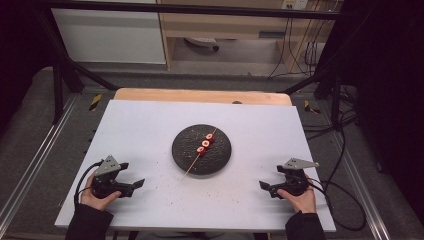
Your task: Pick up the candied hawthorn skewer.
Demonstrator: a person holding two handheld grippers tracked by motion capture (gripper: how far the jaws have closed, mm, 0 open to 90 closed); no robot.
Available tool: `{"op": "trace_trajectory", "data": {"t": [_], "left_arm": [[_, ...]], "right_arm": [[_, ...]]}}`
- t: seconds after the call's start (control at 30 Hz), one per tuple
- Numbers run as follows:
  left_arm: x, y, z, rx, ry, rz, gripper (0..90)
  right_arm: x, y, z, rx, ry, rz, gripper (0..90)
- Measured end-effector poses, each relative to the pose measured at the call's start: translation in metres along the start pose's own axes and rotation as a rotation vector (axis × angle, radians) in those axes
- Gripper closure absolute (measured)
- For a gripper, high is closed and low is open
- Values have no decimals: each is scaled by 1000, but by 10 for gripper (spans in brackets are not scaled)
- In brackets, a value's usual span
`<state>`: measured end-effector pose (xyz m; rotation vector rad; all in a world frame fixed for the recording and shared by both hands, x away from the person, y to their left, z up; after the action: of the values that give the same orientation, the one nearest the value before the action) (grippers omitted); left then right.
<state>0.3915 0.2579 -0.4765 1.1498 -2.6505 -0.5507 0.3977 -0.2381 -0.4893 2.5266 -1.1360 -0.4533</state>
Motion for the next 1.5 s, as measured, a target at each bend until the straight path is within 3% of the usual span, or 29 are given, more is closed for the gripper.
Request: {"op": "trace_trajectory", "data": {"t": [0.7, 1.5], "left_arm": [[11, -4, -5, -14, -9, 6, 88], [30, -18, -25, -31, -31, 6, 88]], "right_arm": [[-3, -1, -2, 1, 4, -2, 7], [-4, -2, -3, -8, 23, 5, 5]]}}
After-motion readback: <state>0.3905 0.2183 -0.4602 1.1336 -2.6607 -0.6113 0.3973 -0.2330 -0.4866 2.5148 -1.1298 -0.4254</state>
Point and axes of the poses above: each handheld gripper's, and its own axes: y roughly backward along the jaws, z roughly out of its underside, x roughly to its right, the point moved 6 cm from there along -y, roughly forward along the jaws, and after that the axes turned 12 degrees about x, right-handed, at the moved point
